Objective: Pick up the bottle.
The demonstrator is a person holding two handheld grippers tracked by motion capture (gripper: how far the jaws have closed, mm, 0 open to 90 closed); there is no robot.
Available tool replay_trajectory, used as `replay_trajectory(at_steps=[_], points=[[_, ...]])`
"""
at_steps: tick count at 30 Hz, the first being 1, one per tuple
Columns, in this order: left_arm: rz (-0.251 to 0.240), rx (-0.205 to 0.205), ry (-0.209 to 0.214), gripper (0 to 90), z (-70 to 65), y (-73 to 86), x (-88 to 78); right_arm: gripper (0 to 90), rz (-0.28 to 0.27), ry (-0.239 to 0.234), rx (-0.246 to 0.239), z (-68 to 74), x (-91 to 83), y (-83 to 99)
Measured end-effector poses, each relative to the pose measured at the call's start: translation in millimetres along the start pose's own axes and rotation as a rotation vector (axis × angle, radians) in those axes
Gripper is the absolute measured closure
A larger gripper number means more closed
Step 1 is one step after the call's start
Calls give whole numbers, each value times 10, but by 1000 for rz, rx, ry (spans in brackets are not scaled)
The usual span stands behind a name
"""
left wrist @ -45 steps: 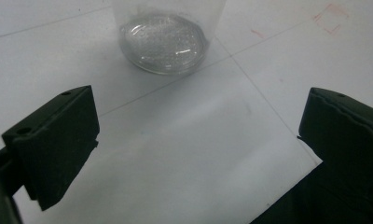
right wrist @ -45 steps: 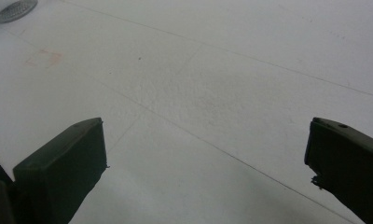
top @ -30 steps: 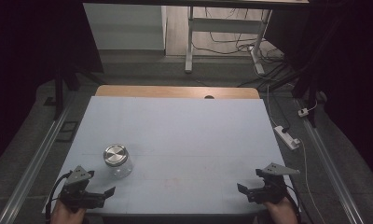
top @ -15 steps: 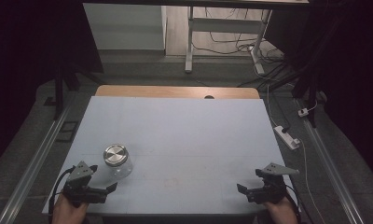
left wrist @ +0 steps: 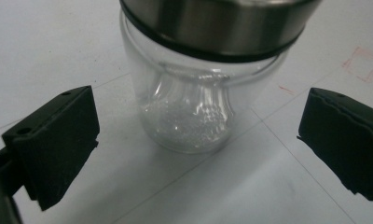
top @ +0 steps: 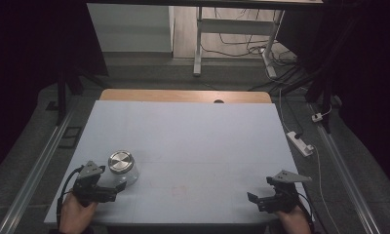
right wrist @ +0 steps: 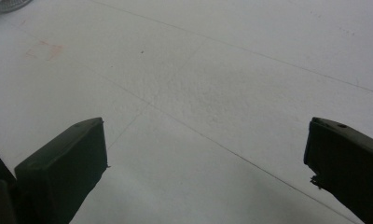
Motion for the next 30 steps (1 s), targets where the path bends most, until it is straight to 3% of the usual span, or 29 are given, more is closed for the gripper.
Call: replay_trajectory(at_steps=[3,11,22,27,30], points=[[1,10,-3,0,-5,-57,28,0,1,0,-2,2,1,0],[19,41,38,0,-28,-165,123,0,0,-8,-12,15,-2,1],[37,86,8,4,-8,-243,205,0,2,-7,-12,15,0,1],[44,105,-26,79,-3,-248,211,0,2,-6,-15,17,3,1],[40,95,-27,151,16,-251,204,0,2,-6,-15,16,3,1]])
Point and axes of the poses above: each handheld gripper's, and its own axes: x roughly forward along the jaws, y roughly out of its underside, z roughly to its left, the point moved 9 cm from there along x, roughly forward along the jaws, and after that the axes turned 13 degrees about z, right-handed, at the moved point
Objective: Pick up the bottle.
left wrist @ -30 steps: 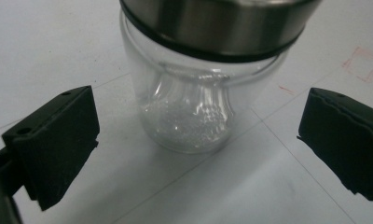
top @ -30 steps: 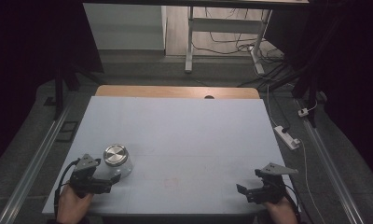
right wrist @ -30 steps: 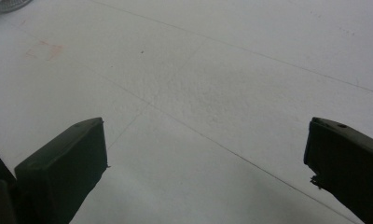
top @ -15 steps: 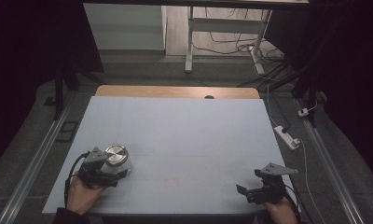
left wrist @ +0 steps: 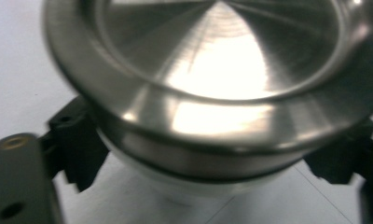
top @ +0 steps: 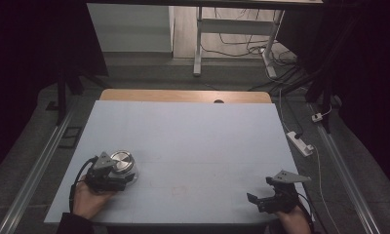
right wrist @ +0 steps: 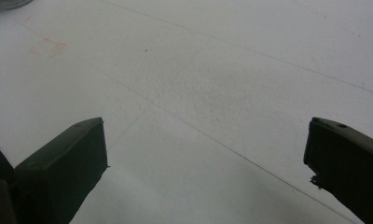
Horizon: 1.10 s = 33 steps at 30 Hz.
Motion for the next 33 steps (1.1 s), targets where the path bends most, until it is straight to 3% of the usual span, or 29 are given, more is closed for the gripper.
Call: replay_trajectory(at_steps=[16,20,27,33], points=[[27,-20,0,160,-28,-27,-25,0,1,0,-6,6,0,0],[20,3,-1,160,-77,-63,-54,0,1,-1,-8,8,0,1],[-18,39,38,160,-206,-191,-114,1,4,0,-8,10,4,1],[-35,99,47,160,-348,-323,-126,2,6,2,-7,8,5,3]])
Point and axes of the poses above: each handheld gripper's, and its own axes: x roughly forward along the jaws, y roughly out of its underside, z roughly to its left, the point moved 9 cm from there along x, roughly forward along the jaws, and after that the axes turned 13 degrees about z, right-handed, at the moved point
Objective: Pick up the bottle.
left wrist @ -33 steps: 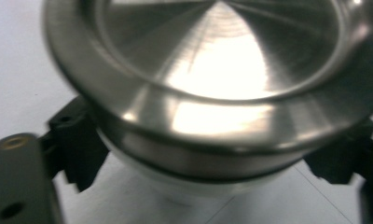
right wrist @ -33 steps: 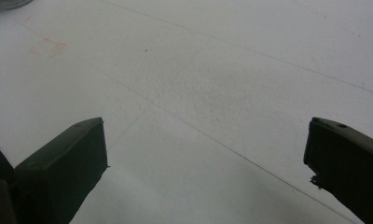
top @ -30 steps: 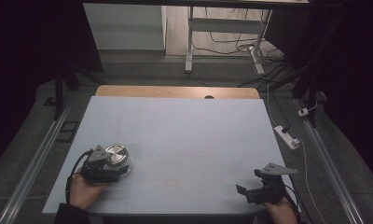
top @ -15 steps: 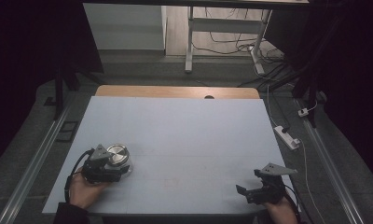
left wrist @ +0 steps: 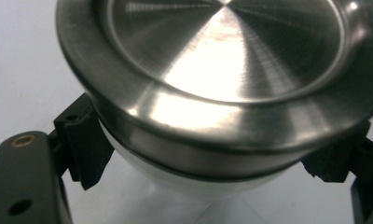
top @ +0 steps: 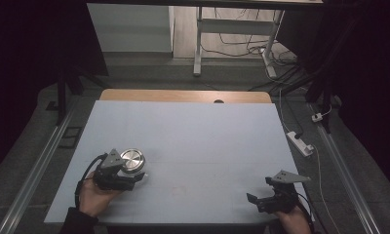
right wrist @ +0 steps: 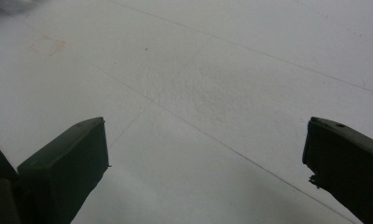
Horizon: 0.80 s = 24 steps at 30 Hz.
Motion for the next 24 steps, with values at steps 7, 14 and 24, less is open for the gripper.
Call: replay_trajectory(at_steps=[7,14,24], points=[[-14,58,28,160,-143,-177,15,2,1,2,-2,-1,1,1],[-31,100,61,161,-262,-344,13,2,-3,1,0,-1,-2,-1],[-46,163,132,161,-508,-590,55,2,-14,6,-4,1,-16,-7]])
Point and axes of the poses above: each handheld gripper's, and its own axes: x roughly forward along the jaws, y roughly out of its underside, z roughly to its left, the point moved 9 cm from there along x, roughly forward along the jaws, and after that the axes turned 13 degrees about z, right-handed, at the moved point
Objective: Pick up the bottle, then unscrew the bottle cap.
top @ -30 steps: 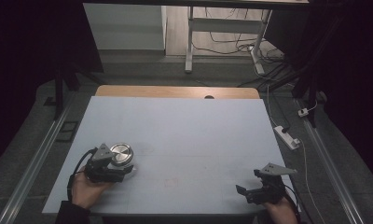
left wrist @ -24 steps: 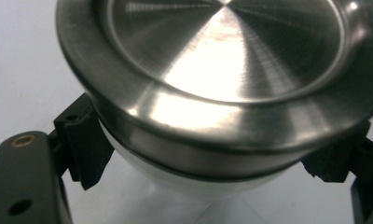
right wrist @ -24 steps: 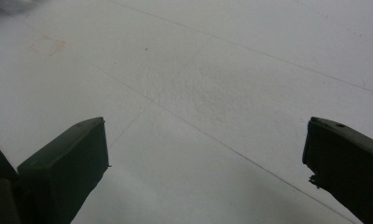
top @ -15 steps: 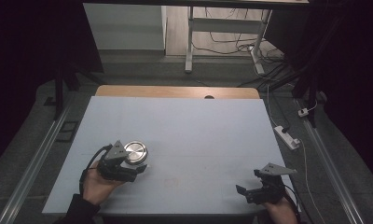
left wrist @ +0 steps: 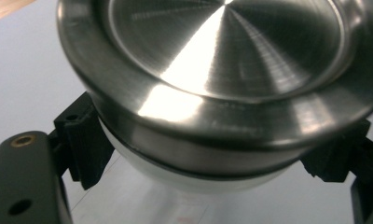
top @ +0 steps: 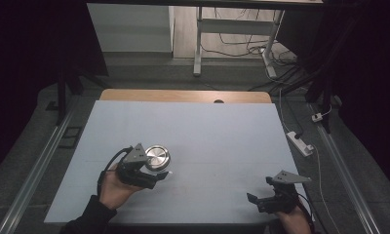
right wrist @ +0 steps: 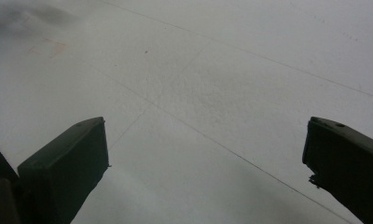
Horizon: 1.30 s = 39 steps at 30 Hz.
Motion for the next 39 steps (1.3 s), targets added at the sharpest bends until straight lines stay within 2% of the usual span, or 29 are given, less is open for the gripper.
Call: replay_trajectory(at_steps=[7,11,20,25,39], points=[[8,55,29,161,-143,-182,125,2,5,13,-26,23,0,-3],[7,80,39,161,-212,-264,183,2,-5,3,-36,66,1,-27],[10,115,70,161,-337,-385,300,1,-27,-10,-66,168,-24,-105],[20,129,81,161,-391,-387,328,1,-34,-22,-84,233,-26,-144],[10,120,81,161,-397,-383,303,0,-46,-53,-112,359,-15,-235]])
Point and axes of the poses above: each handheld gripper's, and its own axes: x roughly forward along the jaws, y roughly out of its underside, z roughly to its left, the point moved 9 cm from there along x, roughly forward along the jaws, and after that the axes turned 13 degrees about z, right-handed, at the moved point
